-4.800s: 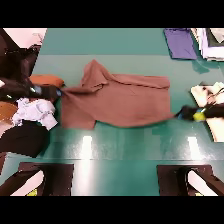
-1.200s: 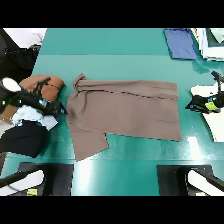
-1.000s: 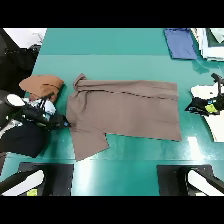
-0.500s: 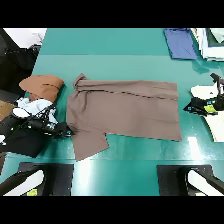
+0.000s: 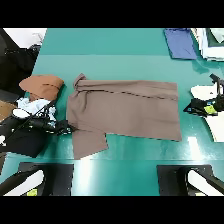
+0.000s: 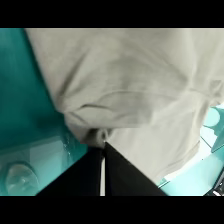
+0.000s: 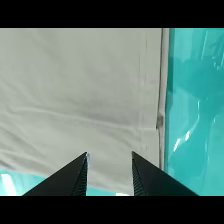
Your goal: Fold the shirts.
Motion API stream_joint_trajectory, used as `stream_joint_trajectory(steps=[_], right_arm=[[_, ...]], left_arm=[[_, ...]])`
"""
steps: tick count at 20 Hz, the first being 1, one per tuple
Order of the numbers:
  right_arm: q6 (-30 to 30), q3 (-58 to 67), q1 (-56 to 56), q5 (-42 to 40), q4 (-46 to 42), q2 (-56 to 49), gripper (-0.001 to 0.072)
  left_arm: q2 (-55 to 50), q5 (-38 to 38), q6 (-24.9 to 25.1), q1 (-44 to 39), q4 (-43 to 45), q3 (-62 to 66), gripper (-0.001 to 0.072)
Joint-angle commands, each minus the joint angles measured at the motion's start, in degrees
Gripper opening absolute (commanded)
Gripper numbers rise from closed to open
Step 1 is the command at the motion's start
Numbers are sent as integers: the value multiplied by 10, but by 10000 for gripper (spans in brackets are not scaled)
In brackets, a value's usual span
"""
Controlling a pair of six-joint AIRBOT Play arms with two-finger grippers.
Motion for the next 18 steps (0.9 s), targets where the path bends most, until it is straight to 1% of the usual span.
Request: stream_joint_trajectory(steps=[1, 2, 3, 4, 7, 9, 10, 12, 15, 16, 17, 18], right_arm=[[-3, -15, -23, 40, -31, 1, 312], [-5, -35, -44, 47, -35, 1, 364], [-17, -65, -72, 48, -34, 0, 441], [-23, -97, -98, 45, -34, 0, 455], [-51, -192, -149, 28, -33, 0, 449], [-58, -229, -153, 15, -24, 0, 449], [-70, -240, -153, 4, -6, 0, 448], [-76, -250, -148, -17, 28, 0, 431], [-76, -249, -118, -43, 42, 0, 428], [-76, -249, -106, -49, 42, 0, 363], [-76, -249, -96, -55, 42, 0, 266], [-76, -249, -89, -63, 42, 0, 232]], left_arm=[[14, -9, 6, 0, -5, 9, 26], [23, -11, 11, 0, -5, 11, 26], [31, -11, 14, 0, -5, 13, 26], [37, -12, 14, 0, -5, 13, 26], [39, -11, 14, 0, -5, 13, 26], [39, -11, 14, 0, -5, 13, 26], [39, -11, 14, 0, -5, 13, 26], [39, -12, 14, 0, -5, 13, 27], [39, -11, 14, 0, -5, 13, 27], [39, -11, 14, 0, -5, 13, 27], [39, -11, 14, 0, -5, 13, 26], [39, -12, 14, 0, -5, 13, 26]])
